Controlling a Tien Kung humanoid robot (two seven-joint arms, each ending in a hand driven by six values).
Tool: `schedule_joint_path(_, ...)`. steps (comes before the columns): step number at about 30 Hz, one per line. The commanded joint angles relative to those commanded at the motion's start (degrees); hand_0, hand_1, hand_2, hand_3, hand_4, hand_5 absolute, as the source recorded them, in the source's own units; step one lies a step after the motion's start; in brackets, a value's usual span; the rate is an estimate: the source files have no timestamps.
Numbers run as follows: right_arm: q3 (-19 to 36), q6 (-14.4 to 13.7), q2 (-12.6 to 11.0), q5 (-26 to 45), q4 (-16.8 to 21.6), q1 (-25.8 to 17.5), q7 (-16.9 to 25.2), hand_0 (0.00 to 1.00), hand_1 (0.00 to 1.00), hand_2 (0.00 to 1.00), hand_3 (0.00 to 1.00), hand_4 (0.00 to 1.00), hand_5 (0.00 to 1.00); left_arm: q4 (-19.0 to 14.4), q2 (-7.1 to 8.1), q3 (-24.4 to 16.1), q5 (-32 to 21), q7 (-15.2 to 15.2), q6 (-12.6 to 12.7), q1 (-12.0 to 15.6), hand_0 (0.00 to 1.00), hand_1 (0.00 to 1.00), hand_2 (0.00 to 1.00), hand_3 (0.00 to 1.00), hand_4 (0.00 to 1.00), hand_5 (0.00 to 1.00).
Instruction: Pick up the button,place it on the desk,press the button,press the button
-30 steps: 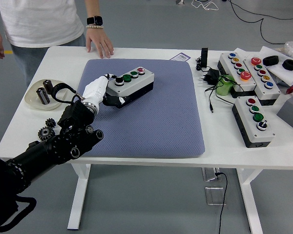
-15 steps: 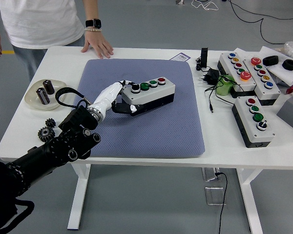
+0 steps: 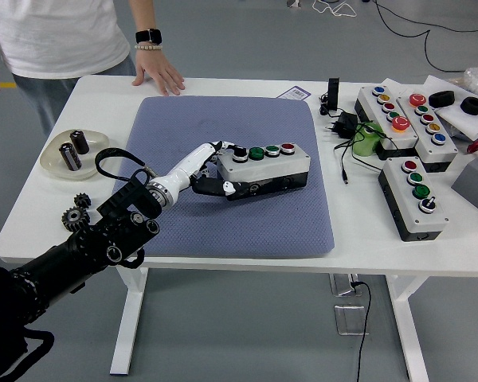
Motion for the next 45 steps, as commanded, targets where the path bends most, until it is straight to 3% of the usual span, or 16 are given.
schedule_joint_path(7, -0.5, 0.0, 0.0, 0.5, 0.0, 0.1, 0.1, 0.645, 0.529, 0.559, 0.634, 0.240, 0.240, 0.1, 0.00, 0.7, 0.4, -1.8, -0.5, -0.2, 0.041, 0.094, 0.123, 0.193, 0.434, 0.002)
schedule_joint_path(18, -1.0, 0.1, 0.1, 0.9, 0.0, 0.1, 0.1, 0.646, 0.529, 0.560, 0.634, 0.240, 0.240, 0.4, 0.00, 0.9, 1.9, -2.0, -1.2, -0.2, 0.052, 0.098, 0.127, 0.197, 0.440, 0.002)
schedule_joint_path(19, -1.1, 0.1, 0.1, 1.0, 0.0, 0.1, 0.2, 0.646, 0.530, 0.560, 0.634, 0.240, 0.240, 0.5, 0.00, 0.9, 2.5, -1.8, -1.4, -0.2, 0.199, 0.262, 0.263, 0.289, 0.371, 0.002)
schedule_joint_path(24, -1.2, 0.1, 0.1, 1.1, 0.0, 0.1, 0.2, 0.646, 0.530, 0.560, 0.634, 0.240, 0.240, 0.7, 0.00, 0.4, 7.4, -0.3, -1.7, -0.1, 0.199, 0.262, 0.263, 0.289, 0.371, 0.002)
schedule_joint_path(25, -1.1, 0.1, 0.0, 1.0, 0.0, 0.1, 0.2, 0.646, 0.530, 0.560, 0.634, 0.240, 0.239, 0.6, 0.00, 0.2, 8.6, -0.2, -1.2, -0.1, 0.418, 0.508, 0.504, 0.504, 0.306, 0.002)
schedule_joint_path(31, -1.1, 0.1, 0.0, 0.9, 0.0, 0.0, 0.2, 0.646, 0.530, 0.560, 0.634, 0.240, 0.239, 0.5, 0.00, -0.8, 11.5, 0.2, 1.4, -0.1, 0.418, 0.508, 0.504, 0.504, 0.306, 0.002)
schedule_joint_path(32, -1.1, 0.1, 0.0, 1.0, 0.0, 0.0, 0.2, 0.646, 0.531, 0.560, 0.634, 0.240, 0.240, 0.5, 0.00, -1.0, 11.7, 0.1, 1.8, -0.1, 0.507, 0.631, 0.670, 0.665, 0.490, 0.002)
schedule_joint_path(36, -1.4, 0.1, 0.0, 1.3, 0.0, -0.1, 0.2, 0.646, 0.531, 0.560, 0.634, 0.240, 0.240, 0.4, 0.00, -1.4, 12.0, -0.1, 3.3, -0.1, 0.507, 0.631, 0.670, 0.665, 0.490, 0.002)
schedule_joint_path(37, -1.4, 0.1, 0.1, 1.4, 0.0, -0.1, 0.2, 0.646, 0.531, 0.560, 0.634, 0.240, 0.240, 0.4, 0.00, -1.6, 12.2, -0.1, 3.6, 0.0, 0.553, 0.720, 0.753, 0.700, 0.510, 0.002)
schedule_joint_path(43, -1.7, 0.0, 0.0, 1.6, 0.0, -0.2, 0.2, 0.647, 0.530, 0.561, 0.634, 0.241, 0.241, 0.3, 0.00, -1.5, 12.9, -0.1, 2.9, 0.2, 0.553, 0.720, 0.753, 0.700, 0.510, 0.002)
schedule_joint_path(44, -1.6, 0.1, 0.0, 1.6, 0.0, -0.3, 0.2, 0.647, 0.530, 0.561, 0.634, 0.241, 0.241, 0.3, 0.00, -1.4, 13.1, -0.1, 2.8, 0.3, 0.671, 0.775, 0.813, 0.712, 0.520, 0.002)
schedule_joint_path(45, -1.7, 0.0, 0.0, 1.6, 0.0, -0.3, 0.2, 0.647, 0.530, 0.561, 0.634, 0.241, 0.241, 0.3, 0.00, -1.4, 13.3, -0.1, 2.7, 0.4, 0.671, 0.775, 0.813, 0.712, 0.520, 0.002)
